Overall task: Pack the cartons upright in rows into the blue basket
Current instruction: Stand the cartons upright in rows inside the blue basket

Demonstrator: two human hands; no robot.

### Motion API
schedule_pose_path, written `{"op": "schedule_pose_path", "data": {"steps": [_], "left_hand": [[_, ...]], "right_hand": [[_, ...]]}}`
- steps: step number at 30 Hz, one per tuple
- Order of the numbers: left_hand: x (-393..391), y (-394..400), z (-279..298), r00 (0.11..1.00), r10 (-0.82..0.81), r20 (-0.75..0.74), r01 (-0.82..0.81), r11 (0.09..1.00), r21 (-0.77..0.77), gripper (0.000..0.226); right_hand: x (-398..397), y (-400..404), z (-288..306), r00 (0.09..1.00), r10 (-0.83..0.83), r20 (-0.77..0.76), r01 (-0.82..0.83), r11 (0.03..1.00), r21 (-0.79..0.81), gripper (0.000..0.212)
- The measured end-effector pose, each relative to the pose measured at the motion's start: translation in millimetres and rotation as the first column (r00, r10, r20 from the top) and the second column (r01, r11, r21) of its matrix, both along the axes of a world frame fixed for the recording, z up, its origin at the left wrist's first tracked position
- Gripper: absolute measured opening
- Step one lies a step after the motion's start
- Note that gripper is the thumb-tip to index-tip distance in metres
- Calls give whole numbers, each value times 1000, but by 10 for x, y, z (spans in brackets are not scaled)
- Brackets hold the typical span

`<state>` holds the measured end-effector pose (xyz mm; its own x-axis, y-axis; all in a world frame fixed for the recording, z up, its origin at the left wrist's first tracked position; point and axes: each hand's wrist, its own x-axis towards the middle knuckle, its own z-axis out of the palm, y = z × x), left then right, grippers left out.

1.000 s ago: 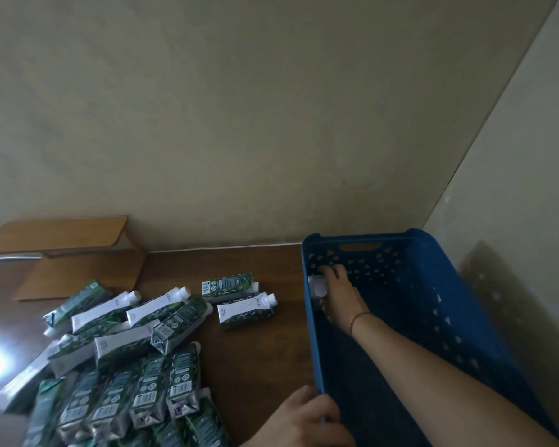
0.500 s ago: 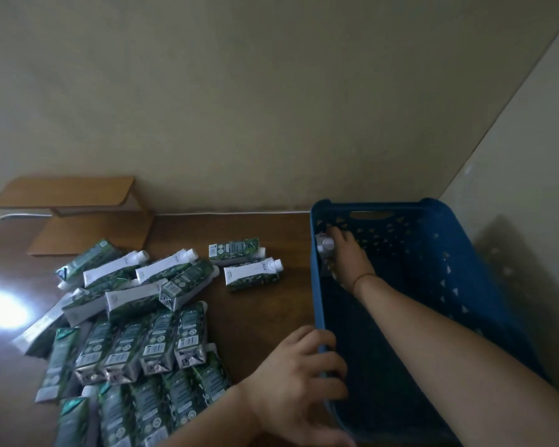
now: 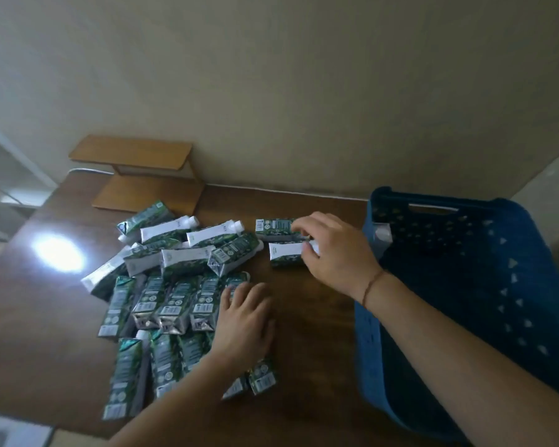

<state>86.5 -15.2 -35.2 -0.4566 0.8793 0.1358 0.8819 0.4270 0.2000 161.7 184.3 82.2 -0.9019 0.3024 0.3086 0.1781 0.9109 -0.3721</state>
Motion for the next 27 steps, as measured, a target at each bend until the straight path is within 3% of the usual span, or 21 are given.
{"op": "schedule_pose_path", "data": {"steps": [1,3,5,8,10,12,15,18,21,22,24,27], "left_hand": [[-85,-75,13,1000,19,-25,-19,1000,-1,40],[-216,-197,82,992,119,-47,-121,992,-46,51],[-308,-247,167,970,228,-80,-238,959,-151,66],[-388,-240,205,971,215,-108,-235,943,-234,68],[-411,-231,234,977,204,-55,-211,951,-226,69],[-422,-220,277,973,219,75,-201,959,-199,69],[-400,-190,363,929,270,254,-247,962,-119,62],[-400,-193,484,770,365,523,-438,899,17,41],[-427,-216,487,548,312,776,-658,733,170,21],[-436,-206,493,503,270,821,-701,683,205,20],[-461,-164,490,434,170,885,-734,635,238,17],[-458,-7,484,350,-10,937,-752,593,288,29]], "right_hand": [[-152,-101,-35,965,27,262,-25,1000,-11,33],[-427,-295,-184,755,80,651,-69,997,-43,32],[-631,-459,-353,609,163,776,6,978,-209,32],[-824,-557,-600,491,221,843,249,891,-379,42],[-863,-568,-753,550,178,816,450,760,-469,39],[-869,-601,-911,670,68,739,597,544,-590,26],[-861,-658,-1080,714,30,699,654,329,-682,34],[-802,-643,-1106,706,70,705,688,170,-706,51],[-727,-562,-975,776,176,606,630,-167,-758,48],[-717,-526,-924,810,182,558,586,-227,-777,50],[-715,-454,-793,850,110,514,526,-178,-832,60],[-657,-340,-445,889,-175,423,455,227,-861,64]]}}
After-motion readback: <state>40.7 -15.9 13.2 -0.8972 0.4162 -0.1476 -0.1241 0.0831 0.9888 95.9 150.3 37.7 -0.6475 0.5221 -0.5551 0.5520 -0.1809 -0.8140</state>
